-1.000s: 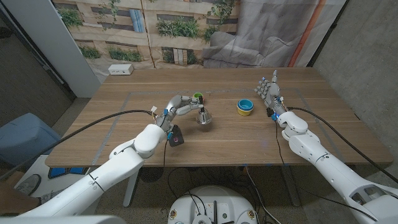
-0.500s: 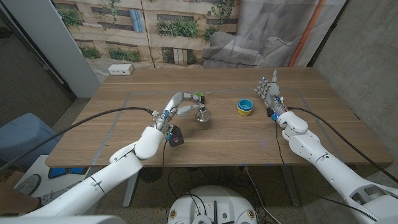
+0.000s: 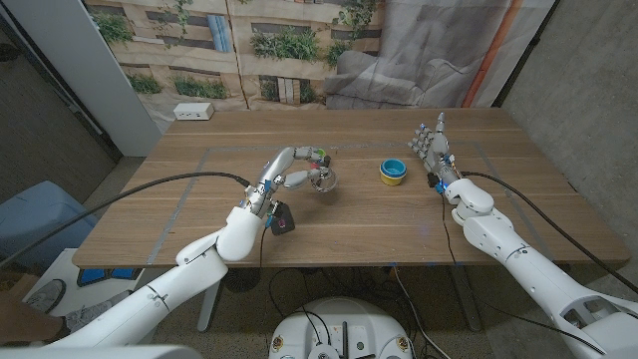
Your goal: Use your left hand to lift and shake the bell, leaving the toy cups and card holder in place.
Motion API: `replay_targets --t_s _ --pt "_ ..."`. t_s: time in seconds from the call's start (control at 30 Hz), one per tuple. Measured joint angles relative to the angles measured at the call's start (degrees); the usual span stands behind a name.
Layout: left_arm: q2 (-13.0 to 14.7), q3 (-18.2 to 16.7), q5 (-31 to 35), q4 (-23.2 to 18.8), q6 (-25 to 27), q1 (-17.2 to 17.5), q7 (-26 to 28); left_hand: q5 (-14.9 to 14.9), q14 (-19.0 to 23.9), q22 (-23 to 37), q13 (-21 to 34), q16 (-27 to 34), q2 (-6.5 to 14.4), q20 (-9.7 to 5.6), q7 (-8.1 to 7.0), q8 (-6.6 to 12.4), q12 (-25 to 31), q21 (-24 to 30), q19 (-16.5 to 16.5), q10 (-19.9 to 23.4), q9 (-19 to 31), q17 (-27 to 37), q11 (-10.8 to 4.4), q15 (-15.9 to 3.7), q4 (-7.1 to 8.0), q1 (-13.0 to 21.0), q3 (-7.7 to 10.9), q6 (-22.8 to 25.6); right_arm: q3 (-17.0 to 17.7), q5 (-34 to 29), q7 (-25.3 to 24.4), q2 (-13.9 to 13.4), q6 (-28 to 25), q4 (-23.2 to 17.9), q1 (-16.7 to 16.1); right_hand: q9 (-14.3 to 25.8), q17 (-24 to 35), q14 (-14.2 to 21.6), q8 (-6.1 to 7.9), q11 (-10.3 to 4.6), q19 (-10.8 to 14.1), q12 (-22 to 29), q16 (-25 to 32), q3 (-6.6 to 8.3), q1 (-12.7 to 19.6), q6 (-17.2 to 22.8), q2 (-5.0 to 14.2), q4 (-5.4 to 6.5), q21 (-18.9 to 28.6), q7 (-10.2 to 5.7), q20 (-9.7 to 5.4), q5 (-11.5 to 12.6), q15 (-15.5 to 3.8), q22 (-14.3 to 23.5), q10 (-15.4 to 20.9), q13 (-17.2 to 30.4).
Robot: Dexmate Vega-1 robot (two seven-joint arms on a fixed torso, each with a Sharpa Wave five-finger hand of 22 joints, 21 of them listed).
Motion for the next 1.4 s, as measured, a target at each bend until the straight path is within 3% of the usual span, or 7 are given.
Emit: replay_targets --t_s 0.17,0.77,1.4 --pt "-0.6 -0.8 -1.1 -0.5 1.6 1.0 -0.7 0.0 0.0 0.0 0.0 0.0 0.1 0.00 0.00 -0.05 0.0 0.0 0.0 0.0 0.0 0.0 0.00 0.00 0.00 -0.1 0.00 0.0 0.0 0.0 0.0 0.0 0.0 0.0 0.0 0.0 0.0 0.0 0.00 0.00 0.0 0.0 0.0 0.00 0.0 0.0 0.00 0.00 0.0 0.00 0.00 0.0 0.00 0.0 0.0 0.0" --pt "-2.2 -3.6 -13.3 -7.4 17.2 3.9 -6.3 0.0 0.0 0.0 0.0 0.0 0.1 0.00 0.03 -0.28 0.0 0.0 0.0 0.0 -0.1 0.0 0.01 0.00 0.00 -0.2 -0.48 0.0 0.0 0.0 0.0 0.0 0.0 0.0 0.0 0.0 0.0 0.0 0.00 0.00 0.0 0.0 0.0 0.00 0.0 0.0 0.00 0.00 0.0 0.00 0.00 0.0 0.00 0.0 0.0 0.0" --pt "-2.3 -5.5 -29.4 -14.8 34.1 3.9 -8.2 -0.1 0.0 0.3 0.0 0.0 0.1 0.00 0.03 -0.03 0.0 0.0 0.0 0.0 0.0 0.0 0.02 0.00 -0.07 -0.2 -0.55 0.0 0.0 0.0 -0.1 0.0 0.0 -0.1 0.0 0.0 0.0 0.0 0.00 -0.22 0.0 0.0 0.0 0.00 0.0 0.0 0.00 0.00 0.0 0.00 0.00 0.0 0.00 0.0 -0.2 0.0"
